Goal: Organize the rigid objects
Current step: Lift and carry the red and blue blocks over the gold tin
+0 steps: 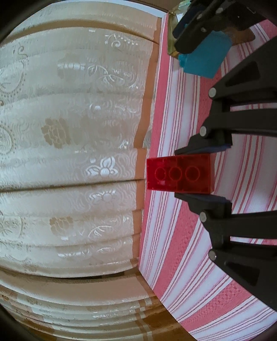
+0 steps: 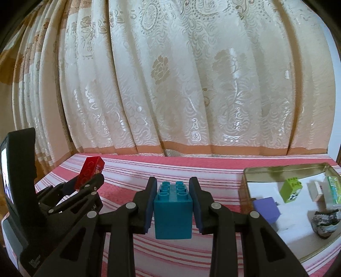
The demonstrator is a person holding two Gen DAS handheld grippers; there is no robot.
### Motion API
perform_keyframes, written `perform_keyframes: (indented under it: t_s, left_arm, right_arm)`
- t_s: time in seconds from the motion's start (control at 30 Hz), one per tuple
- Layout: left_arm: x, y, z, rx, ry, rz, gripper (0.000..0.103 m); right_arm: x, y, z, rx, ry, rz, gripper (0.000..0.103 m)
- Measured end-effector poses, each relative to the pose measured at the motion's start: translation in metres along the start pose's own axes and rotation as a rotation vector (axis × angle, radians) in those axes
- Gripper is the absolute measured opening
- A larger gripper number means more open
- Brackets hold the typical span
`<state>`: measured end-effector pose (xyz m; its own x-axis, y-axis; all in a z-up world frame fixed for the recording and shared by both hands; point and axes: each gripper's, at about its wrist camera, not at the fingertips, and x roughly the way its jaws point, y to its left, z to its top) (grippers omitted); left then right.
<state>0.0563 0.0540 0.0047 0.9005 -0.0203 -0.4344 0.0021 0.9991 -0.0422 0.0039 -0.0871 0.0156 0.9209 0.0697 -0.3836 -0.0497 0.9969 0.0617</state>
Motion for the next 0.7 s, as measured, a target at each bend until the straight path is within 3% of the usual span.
perform_keyframes:
  t_s: [0.7]
  left_arm:
    - [-0.026, -0.066, -0.002, 0.043, -0.039, -0.049, 0.03]
  right_arm:
    - [-0.041, -0.052, 0.002, 0.033, -0.069, -0.051, 0.034]
